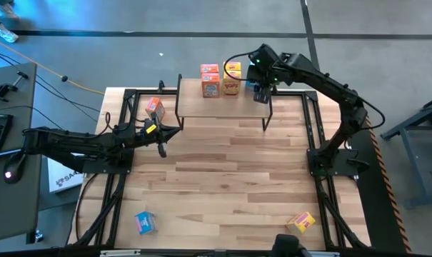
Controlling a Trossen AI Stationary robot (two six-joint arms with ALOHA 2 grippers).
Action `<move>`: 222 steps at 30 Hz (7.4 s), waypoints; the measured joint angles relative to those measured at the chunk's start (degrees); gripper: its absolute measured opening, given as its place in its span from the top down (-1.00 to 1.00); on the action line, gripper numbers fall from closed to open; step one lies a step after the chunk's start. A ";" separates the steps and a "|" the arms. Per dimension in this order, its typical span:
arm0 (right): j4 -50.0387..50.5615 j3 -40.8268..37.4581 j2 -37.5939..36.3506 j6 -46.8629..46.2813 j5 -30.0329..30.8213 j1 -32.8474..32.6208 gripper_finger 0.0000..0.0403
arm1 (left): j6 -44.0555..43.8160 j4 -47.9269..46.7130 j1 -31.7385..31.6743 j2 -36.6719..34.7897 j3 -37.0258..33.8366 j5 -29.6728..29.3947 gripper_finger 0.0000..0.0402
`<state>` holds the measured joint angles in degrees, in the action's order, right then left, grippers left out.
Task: Stack cereal on shelf
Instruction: Put the top blue cereal box on the shelf aligned with the other blue cereal box, then put the yellow cereal box on the shelf aligned with the other yellow cereal box
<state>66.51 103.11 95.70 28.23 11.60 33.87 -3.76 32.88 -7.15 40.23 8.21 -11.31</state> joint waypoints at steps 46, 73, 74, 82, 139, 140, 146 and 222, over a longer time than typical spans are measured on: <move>-34.48 -39.59 -26.81 -15.79 8.38 -3.86 0.88 | -0.65 0.02 0.00 0.00 0.00 -0.55 0.99; -38.79 -39.71 -21.92 -14.32 5.92 -9.55 1.00 | -3.94 -0.64 0.03 0.00 0.02 -1.27 0.99; -40.63 -40.57 -22.11 -14.60 5.83 -11.22 1.00 | -4.37 -0.78 0.03 0.00 0.02 -1.29 0.99; -65.04 -54.35 -23.06 -19.23 5.24 -23.69 1.00 | -4.83 0.49 0.03 -0.02 0.07 -0.86 0.99; 21.74 -5.68 11.93 -80.83 -17.32 -89.90 -0.38 | -0.91 -8.71 5.01 12.39 0.04 0.21 0.99; 21.88 -5.68 12.40 -80.33 -17.75 -89.90 -0.38 | -0.70 -8.70 5.17 12.39 0.04 0.22 0.99; 23.35 -5.70 14.00 -75.13 -17.68 -89.79 -0.38 | -0.63 -8.68 5.77 12.39 0.04 0.22 0.99; 24.01 -11.74 14.16 -75.96 -18.39 -92.97 -0.70 | -2.24 -8.65 5.83 12.39 0.02 0.44 0.99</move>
<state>90.52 91.37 109.86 -47.73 -6.79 -59.11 -6.00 24.24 -1.32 52.62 8.23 -10.87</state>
